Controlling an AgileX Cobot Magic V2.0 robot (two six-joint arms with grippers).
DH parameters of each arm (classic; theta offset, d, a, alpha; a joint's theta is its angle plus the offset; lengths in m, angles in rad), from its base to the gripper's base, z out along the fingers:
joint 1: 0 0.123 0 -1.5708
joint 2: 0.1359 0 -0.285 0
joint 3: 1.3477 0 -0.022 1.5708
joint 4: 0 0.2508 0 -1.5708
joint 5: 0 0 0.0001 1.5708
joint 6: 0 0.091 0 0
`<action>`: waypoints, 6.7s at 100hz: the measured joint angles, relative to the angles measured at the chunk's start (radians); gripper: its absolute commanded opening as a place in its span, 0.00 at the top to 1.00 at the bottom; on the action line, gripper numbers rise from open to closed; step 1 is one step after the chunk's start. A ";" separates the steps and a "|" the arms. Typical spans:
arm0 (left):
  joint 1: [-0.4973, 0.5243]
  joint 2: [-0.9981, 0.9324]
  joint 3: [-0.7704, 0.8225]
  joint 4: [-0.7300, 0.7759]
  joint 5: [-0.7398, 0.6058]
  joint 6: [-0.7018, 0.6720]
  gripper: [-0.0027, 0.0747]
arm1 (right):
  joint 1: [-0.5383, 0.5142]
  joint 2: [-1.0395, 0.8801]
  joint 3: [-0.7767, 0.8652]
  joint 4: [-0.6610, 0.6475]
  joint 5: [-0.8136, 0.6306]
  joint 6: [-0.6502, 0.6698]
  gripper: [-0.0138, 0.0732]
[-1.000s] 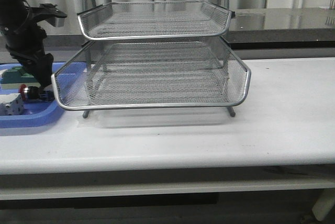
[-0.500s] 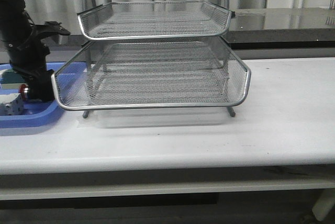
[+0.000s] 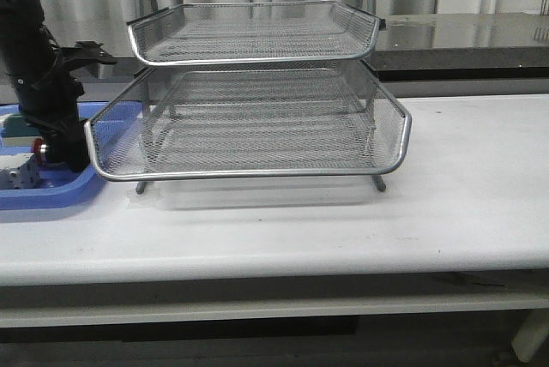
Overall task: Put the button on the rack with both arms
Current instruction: 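Lower the left gripper and grasp the red-capped button, then lift the button and carry it over the pulled-out mesh tray, then lower the button into the mesh tray and open the left gripper, then raise the left gripper away from the rack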
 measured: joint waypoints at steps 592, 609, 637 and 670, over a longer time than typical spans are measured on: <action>0.026 -1.307 0.853 -0.176 0.038 -0.398 0.47 | 0.000 0.000 0.000 0.000 0.000 0.000 0.91; 0.028 -1.519 1.070 -0.191 -0.178 -0.399 0.47 | 0.000 0.000 0.000 0.000 0.000 0.000 0.91; 0.028 -1.820 1.427 -0.238 -0.516 -0.399 0.47 | 0.000 0.000 0.000 0.000 0.000 0.000 0.91; 0.028 -2.130 1.680 -0.308 -0.638 -0.399 0.47 | 0.000 0.000 0.000 0.000 0.000 0.000 0.91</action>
